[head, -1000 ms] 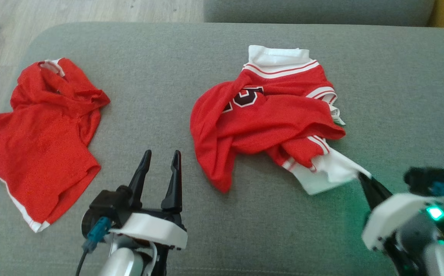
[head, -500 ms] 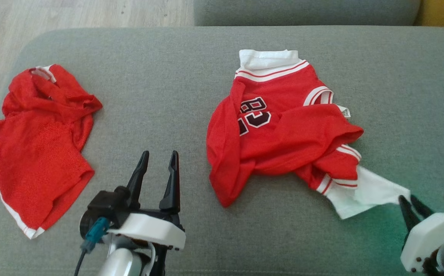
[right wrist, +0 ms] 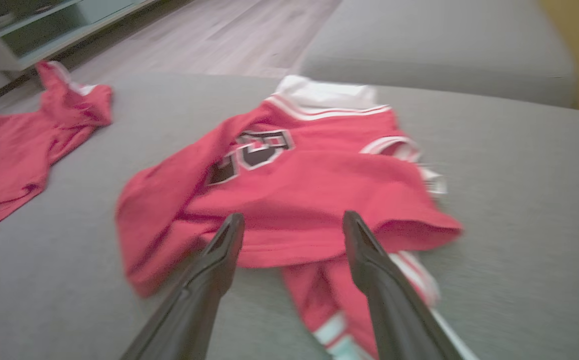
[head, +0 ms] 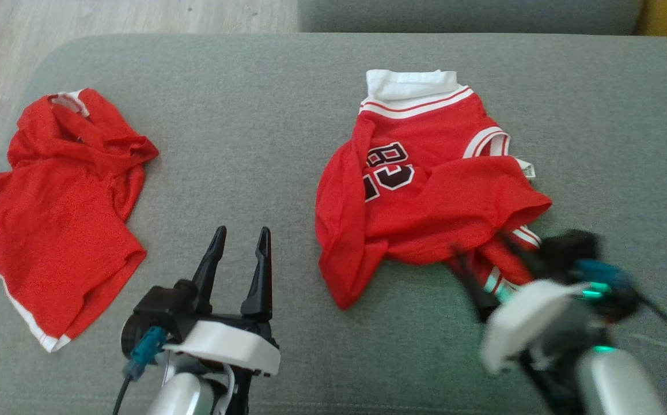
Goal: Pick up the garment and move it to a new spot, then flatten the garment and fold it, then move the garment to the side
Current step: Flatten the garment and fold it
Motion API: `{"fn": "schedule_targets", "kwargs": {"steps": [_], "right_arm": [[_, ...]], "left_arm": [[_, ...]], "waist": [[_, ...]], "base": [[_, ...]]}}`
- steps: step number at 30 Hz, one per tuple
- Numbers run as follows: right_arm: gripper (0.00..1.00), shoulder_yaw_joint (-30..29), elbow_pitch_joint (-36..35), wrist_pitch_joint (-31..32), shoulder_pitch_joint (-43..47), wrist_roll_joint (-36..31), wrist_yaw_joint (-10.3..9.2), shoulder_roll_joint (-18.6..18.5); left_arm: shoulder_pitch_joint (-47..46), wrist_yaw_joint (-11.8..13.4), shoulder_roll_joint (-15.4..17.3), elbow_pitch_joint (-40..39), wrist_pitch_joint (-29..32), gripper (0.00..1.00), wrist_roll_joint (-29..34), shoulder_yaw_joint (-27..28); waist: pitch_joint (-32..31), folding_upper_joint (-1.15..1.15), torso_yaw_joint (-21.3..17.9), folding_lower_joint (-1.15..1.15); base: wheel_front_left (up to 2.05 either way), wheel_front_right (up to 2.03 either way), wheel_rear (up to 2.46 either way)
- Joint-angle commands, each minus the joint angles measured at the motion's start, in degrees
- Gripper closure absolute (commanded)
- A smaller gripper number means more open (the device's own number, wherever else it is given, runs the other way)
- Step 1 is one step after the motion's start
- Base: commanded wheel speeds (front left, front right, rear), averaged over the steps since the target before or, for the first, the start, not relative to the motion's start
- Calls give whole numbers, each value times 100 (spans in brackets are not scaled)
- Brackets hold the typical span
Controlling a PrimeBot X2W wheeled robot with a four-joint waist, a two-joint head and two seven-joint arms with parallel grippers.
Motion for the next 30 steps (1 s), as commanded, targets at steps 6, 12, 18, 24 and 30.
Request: {"fn": "schedule_targets", "kwargs": {"steps": [6, 12, 18, 24, 30], "right_arm": [[0, 1029, 705, 241, -984, 642, 40, 122], [0, 1204, 1629, 420, -1605, 1164, 40, 171], [0, 1261, 2292, 437, -1935, 1700, 40, 176], [0, 1455, 2821, 455, -2310, 1861, 40, 176], [100, 1695, 3143, 353, -2715, 2078, 40, 177]], "left_arm": [[-239, -25, -2, -170, -70, 0, 6, 89], [-288, 26, -2, -173, -70, 0, -102, -51], [-271, 83, -2, -187, -70, 0, -166, -118], [-301, 91, -2, -194, -70, 0, -193, -160], [-332, 87, -2, -195, -70, 0, -213, -183]], "waist": [[83, 0, 194, 0], [117, 0, 517, 0], [97, 0, 726, 0], [140, 0, 836, 0], [174, 0, 899, 0]], "base": [[0, 0, 0], [0, 0, 0], [0, 0, 0], [0, 0, 0], [0, 0, 0]]}}
